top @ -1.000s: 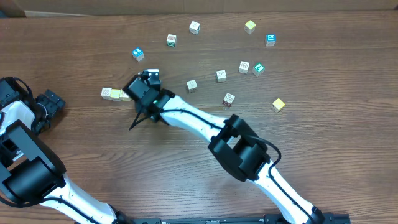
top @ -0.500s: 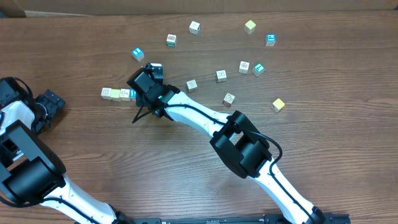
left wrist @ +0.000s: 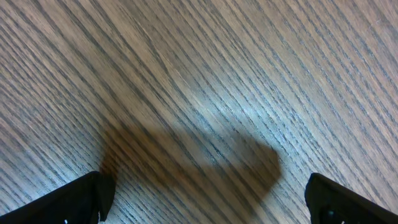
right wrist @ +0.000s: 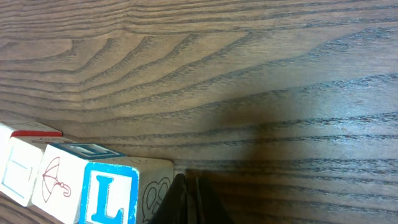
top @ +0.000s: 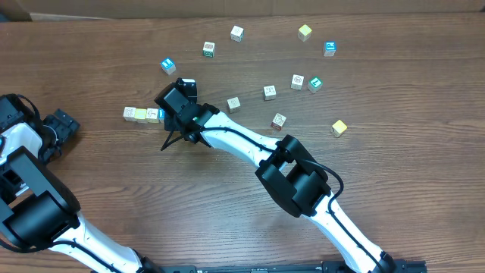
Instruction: Form a horizontal line
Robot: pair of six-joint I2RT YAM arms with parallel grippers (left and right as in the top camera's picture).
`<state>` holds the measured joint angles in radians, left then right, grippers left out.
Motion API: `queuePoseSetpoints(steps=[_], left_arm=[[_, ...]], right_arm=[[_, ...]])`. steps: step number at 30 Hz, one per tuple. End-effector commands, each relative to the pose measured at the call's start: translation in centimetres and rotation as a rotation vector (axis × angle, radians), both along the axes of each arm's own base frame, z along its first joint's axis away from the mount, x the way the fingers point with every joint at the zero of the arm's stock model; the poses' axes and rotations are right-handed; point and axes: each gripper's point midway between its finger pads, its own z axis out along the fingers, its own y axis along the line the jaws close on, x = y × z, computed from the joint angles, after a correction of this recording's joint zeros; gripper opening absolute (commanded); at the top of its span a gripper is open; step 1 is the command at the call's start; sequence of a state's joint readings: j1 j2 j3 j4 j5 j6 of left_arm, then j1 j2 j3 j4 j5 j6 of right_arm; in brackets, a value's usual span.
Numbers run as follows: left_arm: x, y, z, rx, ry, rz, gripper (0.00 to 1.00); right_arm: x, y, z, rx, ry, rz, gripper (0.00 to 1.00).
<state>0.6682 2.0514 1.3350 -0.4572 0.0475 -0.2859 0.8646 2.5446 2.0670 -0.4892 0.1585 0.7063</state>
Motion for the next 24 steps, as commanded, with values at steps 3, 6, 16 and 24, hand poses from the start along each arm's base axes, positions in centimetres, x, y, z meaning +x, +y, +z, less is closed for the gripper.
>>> queuePoseSetpoints(steps=[3,6,16,24], left_arm=[[-3.93,-1.57,-5.14,-0.090,0.149,0.039,1.00],[-3.93,-1.57,-5.14,-0.090,0.149,0.039,1.00],[-3.93,-1.57,-5.14,-0.090,0.149,0.039,1.00],[-3.93,-1.57,-5.14,-0.090,0.149,0.039,1.00]], right_arm=[[-0.72,0.34,-0.76,0.007,0.026,0.023,0.04],[-0.75,0.36,-0.77,0.008,0.027,0.024,0.04],[-1.11,0.72,-0.79,0.022,0.043,0.041,0.04],[-1.36,0.92,-0.83,0.031,0.055,0.053,0.04]])
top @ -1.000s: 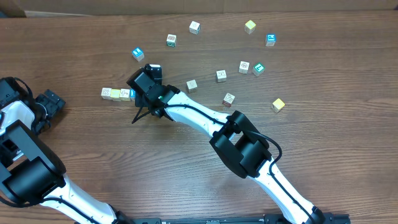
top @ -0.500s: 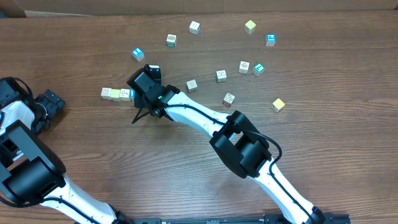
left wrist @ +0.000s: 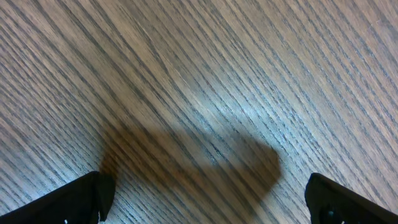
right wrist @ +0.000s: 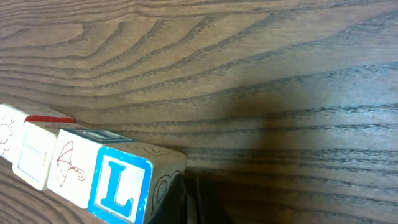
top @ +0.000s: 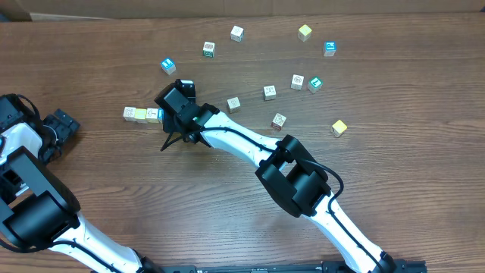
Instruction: Form a horizontal line
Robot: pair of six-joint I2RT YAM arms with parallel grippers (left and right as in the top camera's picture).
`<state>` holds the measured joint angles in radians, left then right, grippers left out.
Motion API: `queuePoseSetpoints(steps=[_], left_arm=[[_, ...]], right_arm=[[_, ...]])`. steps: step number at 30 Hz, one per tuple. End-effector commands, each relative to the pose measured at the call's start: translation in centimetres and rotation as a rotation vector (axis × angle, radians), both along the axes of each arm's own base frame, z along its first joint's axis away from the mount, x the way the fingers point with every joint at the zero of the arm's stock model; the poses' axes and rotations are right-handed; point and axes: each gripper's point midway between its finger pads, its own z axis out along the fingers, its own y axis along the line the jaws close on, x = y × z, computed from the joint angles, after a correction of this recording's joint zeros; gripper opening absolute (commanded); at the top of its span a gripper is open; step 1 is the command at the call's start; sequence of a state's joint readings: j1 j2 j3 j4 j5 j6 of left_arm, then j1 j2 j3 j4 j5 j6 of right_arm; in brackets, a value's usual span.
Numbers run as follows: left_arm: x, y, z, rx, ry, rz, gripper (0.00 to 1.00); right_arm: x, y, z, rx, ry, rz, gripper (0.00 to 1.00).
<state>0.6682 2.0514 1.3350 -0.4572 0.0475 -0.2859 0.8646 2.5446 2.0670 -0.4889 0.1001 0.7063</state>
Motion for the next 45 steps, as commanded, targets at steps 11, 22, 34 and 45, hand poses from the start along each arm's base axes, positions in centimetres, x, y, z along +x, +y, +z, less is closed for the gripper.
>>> queuePoseSetpoints(steps=[11,22,34,45], left_arm=[[-3.9,-1.6,-5.1,-0.090,0.149,0.039,1.00],[-3.9,-1.6,-5.1,-0.090,0.149,0.039,1.00],[-3.9,-1.6,-5.1,-0.090,0.149,0.039,0.99],[-3.9,-1.6,-5.1,-0.090,0.149,0.039,1.00]], right_arm=[[-0.7,0.2,-0.8,0.000,0.021,0.017,0.05],[-0.5,-1.0,-1.3,-0.052,0.019,-0.010,0.04],[2.7,-3.9,6.1,-0.073,-0.106,0.013,0.04],[7.4,-20.0,7.7,-0.222,0.061,-0.238,0.04]])
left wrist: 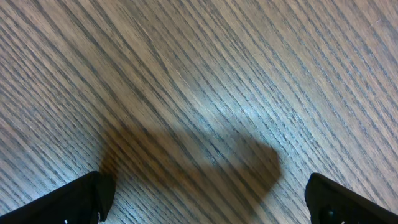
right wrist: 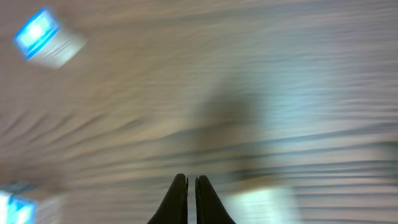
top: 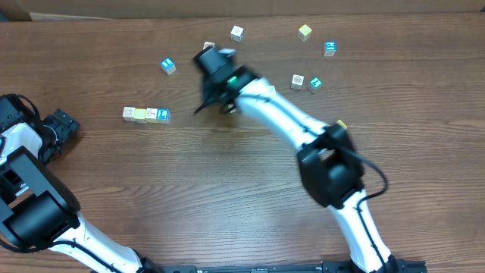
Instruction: Form a horizontal line
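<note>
A short row of several blocks (top: 145, 114) lies on the left of the table, ending on the right in a blue L block (top: 163, 115). My right gripper (top: 200, 109) is shut on nothing, right of the row and apart from it. In the blurred right wrist view its fingers (right wrist: 191, 183) are pressed together over bare wood, with a blue block (right wrist: 43, 36) at upper left. My left gripper (left wrist: 205, 202) is open over bare wood at the table's left edge, holding nothing.
Loose blocks are scattered along the back: a blue one (top: 167, 65), a white one (top: 237, 32), a yellow one (top: 305, 32), a blue one (top: 330, 48), a pair (top: 306, 82). Another block (top: 227, 107) sits under my right arm. The left arm (top: 53, 127) rests at far left.
My right gripper, shut beside the L block at the row's right end, is now further right and back, apart from the row. The row and the left arm have not moved.
My shut right gripper stood against the right end of the row, next to the L block. It was still there a moment later, the blocks a little nearer in its view. Now it is away from the row, which stays in line.
</note>
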Robot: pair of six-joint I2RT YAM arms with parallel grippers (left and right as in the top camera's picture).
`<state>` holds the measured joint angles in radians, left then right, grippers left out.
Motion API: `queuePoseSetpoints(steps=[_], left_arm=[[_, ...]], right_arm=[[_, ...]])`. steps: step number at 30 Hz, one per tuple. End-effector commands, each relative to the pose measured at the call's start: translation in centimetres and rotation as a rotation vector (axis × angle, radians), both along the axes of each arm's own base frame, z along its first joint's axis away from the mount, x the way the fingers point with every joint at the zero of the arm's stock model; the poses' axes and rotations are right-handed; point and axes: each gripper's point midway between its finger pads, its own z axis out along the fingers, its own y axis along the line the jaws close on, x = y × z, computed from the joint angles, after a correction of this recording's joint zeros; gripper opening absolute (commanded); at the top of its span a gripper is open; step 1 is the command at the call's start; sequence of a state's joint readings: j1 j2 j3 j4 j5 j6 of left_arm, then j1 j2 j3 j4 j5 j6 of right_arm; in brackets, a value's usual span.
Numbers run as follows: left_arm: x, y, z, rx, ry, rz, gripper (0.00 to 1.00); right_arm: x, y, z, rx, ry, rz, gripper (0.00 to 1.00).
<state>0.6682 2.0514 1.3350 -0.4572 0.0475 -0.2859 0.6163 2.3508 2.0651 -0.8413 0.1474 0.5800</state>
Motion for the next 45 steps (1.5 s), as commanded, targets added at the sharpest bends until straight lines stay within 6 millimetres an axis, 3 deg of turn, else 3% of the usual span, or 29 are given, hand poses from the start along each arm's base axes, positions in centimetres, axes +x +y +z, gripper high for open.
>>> queuePoseSetpoints(steps=[1,6,11,12,13,14,15,16,19,25,29,35,45], left_arm=[[-3.9,-1.6,-5.1,-0.090,0.150,0.039,1.00],[-3.9,-1.6,-5.1,-0.090,0.149,0.039,1.00],[-3.9,-1.6,-5.1,-0.090,0.149,0.039,1.00],[-3.9,-1.6,-5.1,-0.090,0.149,0.039,1.00],[-3.9,-1.6,-5.1,-0.090,0.149,0.039,1.00],[-3.9,-1.6,-5.1,-0.090,0.149,0.039,1.00],[-3.9,-1.6,-5.1,-0.090,0.149,0.039,1.00],[-3.9,-1.6,-5.1,-0.090,0.149,0.039,1.00],[-3.9,-1.6,-5.1,-0.090,0.149,0.039,0.99],[-3.9,-1.6,-5.1,-0.090,0.149,0.039,1.00],[-3.9,-1.6,-5.1,-0.090,0.149,0.039,1.00],[-3.9,-1.6,-5.1,-0.090,0.149,0.039,1.00],[-3.9,-1.6,-5.1,-0.090,0.149,0.039,1.00]], right_arm=[[1.6,-5.9,0.7,-0.043,0.027,-0.099,0.04],[2.4,-15.2,-0.5,-0.087,0.149,-0.263,0.04],[1.3,-23.3,-1.3,-0.129,0.272,-0.404,0.15],[0.8,-25.0,-1.4,-0.135,0.300,-0.435,0.23],[0.4,-26.3,-1.5,-0.141,0.324,-0.459,0.40],[0.1,-27.5,-1.6,-0.143,0.343,-0.482,0.59],[-0.1,-28.6,-1.7,-0.144,0.355,-0.504,0.87],[-0.1,-29.8,-1.7,-0.141,0.361,-0.527,1.00],[0.0,-32.4,-1.7,-0.130,0.363,-0.581,1.00],[1.3,-36.2,-1.4,-0.098,0.306,-0.661,1.00],[2.4,-37.6,-1.2,-0.081,0.259,-0.688,1.00],[3.6,-38.0,-0.8,-0.065,0.205,-0.697,1.00],[3.7,-38.0,-0.8,-0.064,0.201,-0.697,1.00]])
